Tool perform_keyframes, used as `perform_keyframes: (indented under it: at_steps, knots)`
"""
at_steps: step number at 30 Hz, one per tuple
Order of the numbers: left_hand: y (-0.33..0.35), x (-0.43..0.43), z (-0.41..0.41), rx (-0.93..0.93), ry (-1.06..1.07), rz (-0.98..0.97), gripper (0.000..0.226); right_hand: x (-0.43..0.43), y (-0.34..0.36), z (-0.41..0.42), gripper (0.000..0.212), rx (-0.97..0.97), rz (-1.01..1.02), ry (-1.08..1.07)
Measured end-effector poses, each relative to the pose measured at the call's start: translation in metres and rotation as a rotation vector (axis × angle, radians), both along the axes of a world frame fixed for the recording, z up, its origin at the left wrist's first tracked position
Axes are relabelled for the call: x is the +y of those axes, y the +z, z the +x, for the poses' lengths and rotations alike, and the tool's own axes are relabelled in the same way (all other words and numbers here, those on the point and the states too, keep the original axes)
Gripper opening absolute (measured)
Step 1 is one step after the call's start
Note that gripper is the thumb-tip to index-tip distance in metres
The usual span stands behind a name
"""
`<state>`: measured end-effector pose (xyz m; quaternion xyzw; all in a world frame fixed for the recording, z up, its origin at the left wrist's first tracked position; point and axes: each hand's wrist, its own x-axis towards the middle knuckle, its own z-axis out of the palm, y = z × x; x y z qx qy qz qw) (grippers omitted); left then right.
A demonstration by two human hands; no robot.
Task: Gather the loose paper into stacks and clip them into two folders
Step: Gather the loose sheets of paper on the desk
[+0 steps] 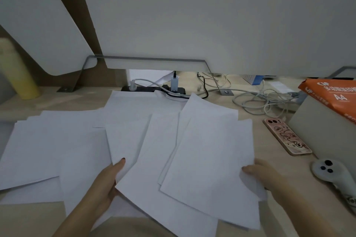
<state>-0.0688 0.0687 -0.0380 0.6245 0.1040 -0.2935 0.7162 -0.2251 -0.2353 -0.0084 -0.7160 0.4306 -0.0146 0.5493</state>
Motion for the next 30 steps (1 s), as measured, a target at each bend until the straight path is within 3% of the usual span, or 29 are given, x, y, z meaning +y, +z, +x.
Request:
perform_keyframes:
  at_steps: [2, 4, 8, 11, 14, 18, 20, 21, 24, 26, 30]
  knots:
    - [-0.003, -0.003, -0.002, -0.057, 0.042, 0.008, 0.033, 0.005, 0.003, -0.009, 0.035, 0.062, 0.048, 0.082]
    - [-0.002, -0.006, -0.009, -0.097, 0.061, 0.02, 0.028, 0.016, 0.003, -0.013, 0.013, 0.114, 0.102, 0.171]
    - [-0.003, -0.013, -0.02, -0.14, 0.113, 0.046, 0.026, 0.034, -0.003, -0.008, 0.016, 0.077, 0.04, 0.24]
    - [-0.006, -0.013, -0.026, -0.18, 0.079, 0.045, 0.026, 0.047, -0.001, -0.006, 0.02, -0.048, 0.135, 0.109]
    - [-0.005, -0.003, -0.029, -0.217, -0.132, 0.01, 0.028, 0.056, -0.004, -0.012, 0.017, -0.186, 0.269, -0.042]
    - [0.002, 0.004, -0.033, -0.099, -0.474, -0.052, 0.033, 0.066, -0.015, -0.018, 0.02, -0.18, 0.079, -0.041]
    - [0.004, 0.005, -0.033, -0.089, -0.588, -0.026, 0.063, 0.068, -0.014, -0.019, 0.028, -0.158, -0.009, 0.001]
    - [0.004, 0.006, -0.03, -0.098, -0.574, -0.004, 0.07, 0.068, -0.013, -0.021, 0.032, -0.143, -0.038, 0.021]
    - [0.009, 0.006, -0.005, -0.116, -0.262, 0.052, 0.04, 0.064, -0.01, -0.024, 0.036, -0.116, -0.089, 0.019]
    - [0.014, 0.006, 0.019, -0.178, -0.108, 0.136, 0.033, 0.06, -0.007, -0.027, 0.035, -0.119, -0.112, -0.006]
    - [0.021, 0.004, 0.049, -0.262, -0.153, 0.269, 0.034, 0.052, 0.005, -0.033, 0.04, -0.239, -0.019, -0.063]
